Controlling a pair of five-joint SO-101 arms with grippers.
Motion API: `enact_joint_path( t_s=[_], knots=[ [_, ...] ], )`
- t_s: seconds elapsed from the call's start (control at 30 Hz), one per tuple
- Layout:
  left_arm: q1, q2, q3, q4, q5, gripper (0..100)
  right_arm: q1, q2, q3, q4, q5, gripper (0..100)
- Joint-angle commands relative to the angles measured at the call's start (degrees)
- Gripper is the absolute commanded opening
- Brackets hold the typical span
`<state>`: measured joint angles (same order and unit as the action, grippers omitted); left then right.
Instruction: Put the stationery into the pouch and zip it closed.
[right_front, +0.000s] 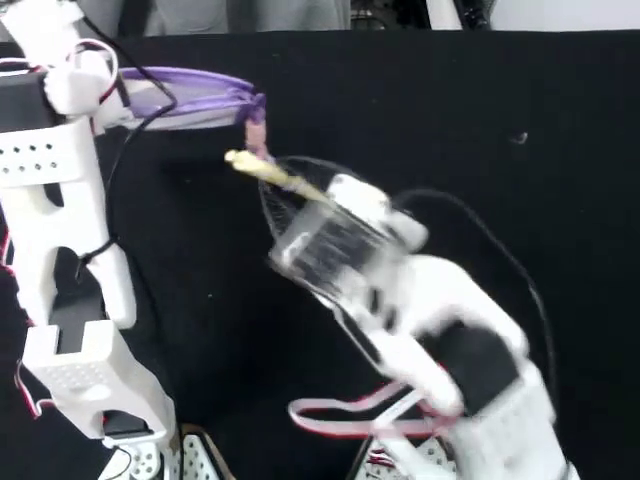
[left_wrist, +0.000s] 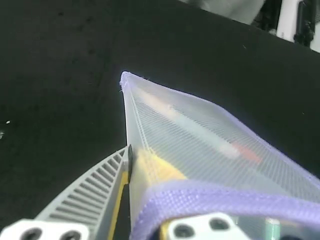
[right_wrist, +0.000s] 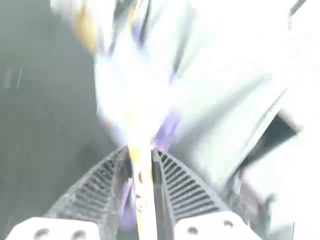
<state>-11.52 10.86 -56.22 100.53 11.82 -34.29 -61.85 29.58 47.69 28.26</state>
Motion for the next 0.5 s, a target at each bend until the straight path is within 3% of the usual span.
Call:
enact_joint_path(
  t_s=[0.0,0.33,0.47],
  knots=[
    [2.6,-0.7,-0.4,0.3,-0.4,3,1.2,-6.9,3.0,-9.8,-3.5,1.1],
    [7.9,-1.1,3.7,0.3,-0.4,3,1.2,-16.0,29.7,-57.8,-18.0,1.1],
    [9.0,-1.1,4.4,0.4,-0.4,3,1.1,-13.3,33.5,-66.4,-18.7,1.1]
  ],
)
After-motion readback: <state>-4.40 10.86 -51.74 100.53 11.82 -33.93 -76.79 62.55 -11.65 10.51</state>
